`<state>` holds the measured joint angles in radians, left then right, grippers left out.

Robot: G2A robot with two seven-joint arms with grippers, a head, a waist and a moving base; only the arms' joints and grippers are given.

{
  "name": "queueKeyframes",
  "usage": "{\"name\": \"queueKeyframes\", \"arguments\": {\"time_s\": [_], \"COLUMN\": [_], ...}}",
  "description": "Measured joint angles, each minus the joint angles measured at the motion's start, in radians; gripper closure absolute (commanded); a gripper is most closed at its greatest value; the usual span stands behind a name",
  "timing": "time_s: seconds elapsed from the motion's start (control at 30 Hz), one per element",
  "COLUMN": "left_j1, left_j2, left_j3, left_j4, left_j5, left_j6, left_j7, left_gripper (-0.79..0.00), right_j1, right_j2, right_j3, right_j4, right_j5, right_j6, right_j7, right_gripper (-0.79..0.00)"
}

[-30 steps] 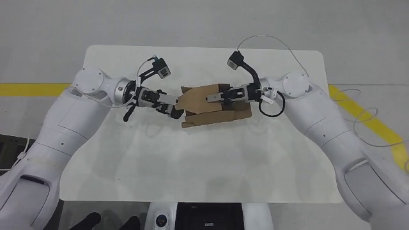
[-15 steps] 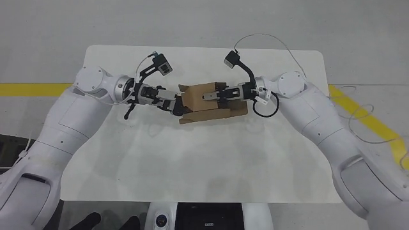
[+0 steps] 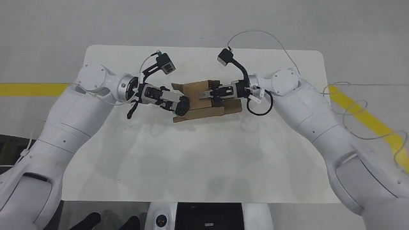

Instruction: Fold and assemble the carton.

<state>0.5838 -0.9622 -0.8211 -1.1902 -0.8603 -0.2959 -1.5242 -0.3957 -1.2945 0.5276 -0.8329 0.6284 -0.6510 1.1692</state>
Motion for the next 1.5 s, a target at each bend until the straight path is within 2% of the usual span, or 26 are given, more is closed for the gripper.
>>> {"name": "queueKeyframes", "arguments": {"time_s": [0.47,0.77,1.1,1.5], "left_j1": [0.007,0.013,0.025,0.035], "left_j2": [-0.013,-0.010,-0.016,-0.021], "left_j3": [-0.035,-0.091,-0.095,-0.119], "left_j4": [0.023,0.064,0.076,0.054], "left_j5": [0.027,0.044,0.124,0.127], "left_j6": [-0.005,-0.029,-0.048,-0.033], "left_j7": [0.005,0.029,0.063,0.047], "left_gripper": [-0.785,-0.785,-0.785,-0.785], "right_j1": [0.006,0.000,-0.029,-0.028], "right_j2": [-0.021,0.012,0.053,0.055], "right_j3": [-0.009,0.028,0.036,0.001], "right_j4": [0.025,0.014,-0.110,-0.170], "right_j5": [0.003,0.003,0.017,0.048], "right_j6": [-0.006,0.022,0.102,0.136], "right_j7": [-0.006,0.022,0.102,0.137], "right_gripper": [0.000,0.000,0.000,0.000]}}
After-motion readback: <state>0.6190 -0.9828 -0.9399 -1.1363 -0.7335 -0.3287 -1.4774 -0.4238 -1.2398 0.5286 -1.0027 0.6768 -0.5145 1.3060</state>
